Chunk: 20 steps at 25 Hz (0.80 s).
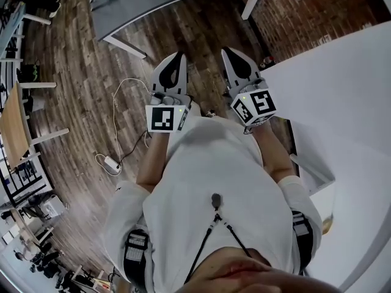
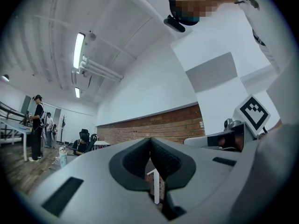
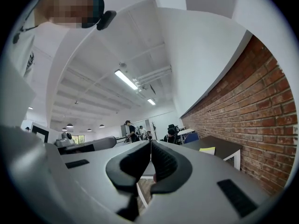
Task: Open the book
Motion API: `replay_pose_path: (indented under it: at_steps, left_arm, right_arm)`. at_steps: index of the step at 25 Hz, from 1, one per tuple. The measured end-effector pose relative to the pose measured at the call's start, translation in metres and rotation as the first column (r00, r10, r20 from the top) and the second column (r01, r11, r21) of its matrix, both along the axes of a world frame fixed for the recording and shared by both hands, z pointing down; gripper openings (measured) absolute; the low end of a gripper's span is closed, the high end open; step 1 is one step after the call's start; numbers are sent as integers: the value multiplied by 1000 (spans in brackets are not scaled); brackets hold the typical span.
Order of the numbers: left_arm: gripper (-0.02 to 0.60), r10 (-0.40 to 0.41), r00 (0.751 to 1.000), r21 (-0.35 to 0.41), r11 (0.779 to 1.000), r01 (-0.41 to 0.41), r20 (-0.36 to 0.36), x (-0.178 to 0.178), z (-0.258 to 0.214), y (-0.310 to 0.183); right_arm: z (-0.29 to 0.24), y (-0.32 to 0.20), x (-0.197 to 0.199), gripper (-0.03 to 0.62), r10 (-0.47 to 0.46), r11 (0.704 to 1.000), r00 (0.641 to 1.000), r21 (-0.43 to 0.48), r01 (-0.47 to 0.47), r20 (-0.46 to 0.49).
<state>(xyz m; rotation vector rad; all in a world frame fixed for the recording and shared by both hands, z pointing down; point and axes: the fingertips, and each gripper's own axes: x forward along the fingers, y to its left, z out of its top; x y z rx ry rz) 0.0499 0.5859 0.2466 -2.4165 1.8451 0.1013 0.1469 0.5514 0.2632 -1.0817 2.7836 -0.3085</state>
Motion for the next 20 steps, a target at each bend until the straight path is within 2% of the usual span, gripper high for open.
replay_pose_path:
  at_steps: [8, 20]
  left_arm:
    - [22, -38, 999, 4, 999, 38, -15, -22, 7, -10]
    - [23, -40, 999, -8, 999, 40, -17, -72, 17, -72]
  right_arm:
    - [11, -7, -25, 35, -46, 999, 998, 5, 46, -45]
    - [19, -74, -74, 35, -49, 999, 996, -5, 49, -68]
